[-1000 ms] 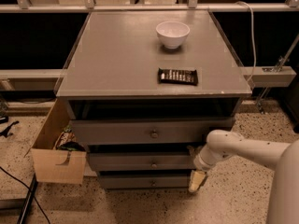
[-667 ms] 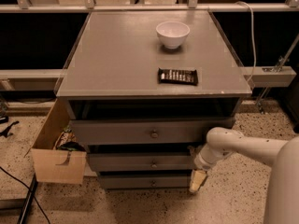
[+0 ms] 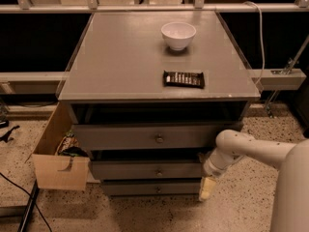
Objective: Open middle drawer
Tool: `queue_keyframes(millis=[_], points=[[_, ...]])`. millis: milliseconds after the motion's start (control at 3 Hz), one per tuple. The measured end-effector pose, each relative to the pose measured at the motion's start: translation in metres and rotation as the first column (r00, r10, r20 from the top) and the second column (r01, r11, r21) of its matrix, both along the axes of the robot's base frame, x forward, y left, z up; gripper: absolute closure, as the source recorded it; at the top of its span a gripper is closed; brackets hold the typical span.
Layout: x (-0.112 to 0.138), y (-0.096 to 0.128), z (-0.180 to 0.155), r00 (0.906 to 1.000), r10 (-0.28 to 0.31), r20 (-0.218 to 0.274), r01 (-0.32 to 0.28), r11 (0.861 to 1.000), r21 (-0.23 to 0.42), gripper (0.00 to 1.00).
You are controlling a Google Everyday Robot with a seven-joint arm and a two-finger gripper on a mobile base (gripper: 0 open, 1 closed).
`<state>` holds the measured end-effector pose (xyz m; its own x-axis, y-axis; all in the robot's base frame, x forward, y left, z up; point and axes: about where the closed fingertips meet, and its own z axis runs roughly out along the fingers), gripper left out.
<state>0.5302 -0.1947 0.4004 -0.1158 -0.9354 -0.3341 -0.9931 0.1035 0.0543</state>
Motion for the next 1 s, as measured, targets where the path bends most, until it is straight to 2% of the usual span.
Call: queue_keyframes(millis=[1000], points=[[-0.033,-0.019,-0.001,0.9957,-0.023,-0.09,0.022,1.0,-0.009,0.0]])
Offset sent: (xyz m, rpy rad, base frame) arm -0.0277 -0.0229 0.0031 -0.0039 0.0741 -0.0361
